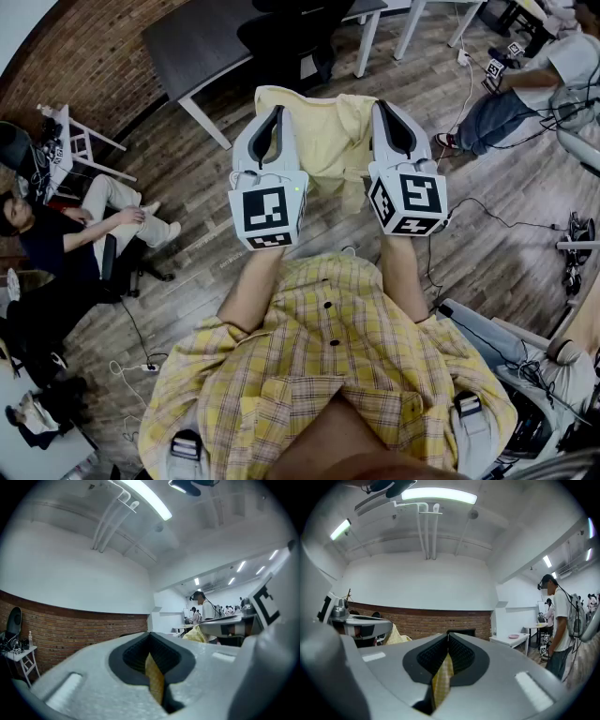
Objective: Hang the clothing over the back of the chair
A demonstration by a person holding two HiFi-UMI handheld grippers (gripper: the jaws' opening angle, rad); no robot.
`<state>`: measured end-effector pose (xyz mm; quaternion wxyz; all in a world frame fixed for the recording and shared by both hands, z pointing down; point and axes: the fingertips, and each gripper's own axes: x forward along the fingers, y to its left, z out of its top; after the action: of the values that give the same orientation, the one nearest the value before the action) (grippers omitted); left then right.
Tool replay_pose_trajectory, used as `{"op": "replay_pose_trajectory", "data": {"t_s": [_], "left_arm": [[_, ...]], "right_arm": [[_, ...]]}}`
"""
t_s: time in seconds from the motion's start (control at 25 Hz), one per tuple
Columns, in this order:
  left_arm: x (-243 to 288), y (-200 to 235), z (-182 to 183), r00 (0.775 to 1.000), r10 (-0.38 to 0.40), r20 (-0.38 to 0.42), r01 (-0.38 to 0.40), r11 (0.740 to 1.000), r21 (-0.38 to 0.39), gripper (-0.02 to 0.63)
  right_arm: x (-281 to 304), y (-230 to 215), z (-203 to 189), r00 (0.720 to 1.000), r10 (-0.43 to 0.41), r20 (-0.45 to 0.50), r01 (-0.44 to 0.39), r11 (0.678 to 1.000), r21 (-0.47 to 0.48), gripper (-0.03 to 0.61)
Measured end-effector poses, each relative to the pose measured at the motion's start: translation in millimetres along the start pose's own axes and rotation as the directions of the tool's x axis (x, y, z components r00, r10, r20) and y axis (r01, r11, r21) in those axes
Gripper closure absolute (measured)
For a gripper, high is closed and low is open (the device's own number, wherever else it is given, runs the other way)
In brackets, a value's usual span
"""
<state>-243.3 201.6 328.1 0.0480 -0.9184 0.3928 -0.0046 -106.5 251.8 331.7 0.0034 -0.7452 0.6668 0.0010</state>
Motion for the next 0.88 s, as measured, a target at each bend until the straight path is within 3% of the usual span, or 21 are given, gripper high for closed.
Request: {"op": "replay_pose_trajectory", "data": {"t_s": [0.88], "left_arm": [[22.1,-45.2,-4.9,0.997,0.068,-0.034,-0.068,0.997,0.023,0.611]], "right_arm": [[-2.4,-44.6,-6.8,0.996,0.091,0.008,-0.091,0.995,0.035,0.567]]}}
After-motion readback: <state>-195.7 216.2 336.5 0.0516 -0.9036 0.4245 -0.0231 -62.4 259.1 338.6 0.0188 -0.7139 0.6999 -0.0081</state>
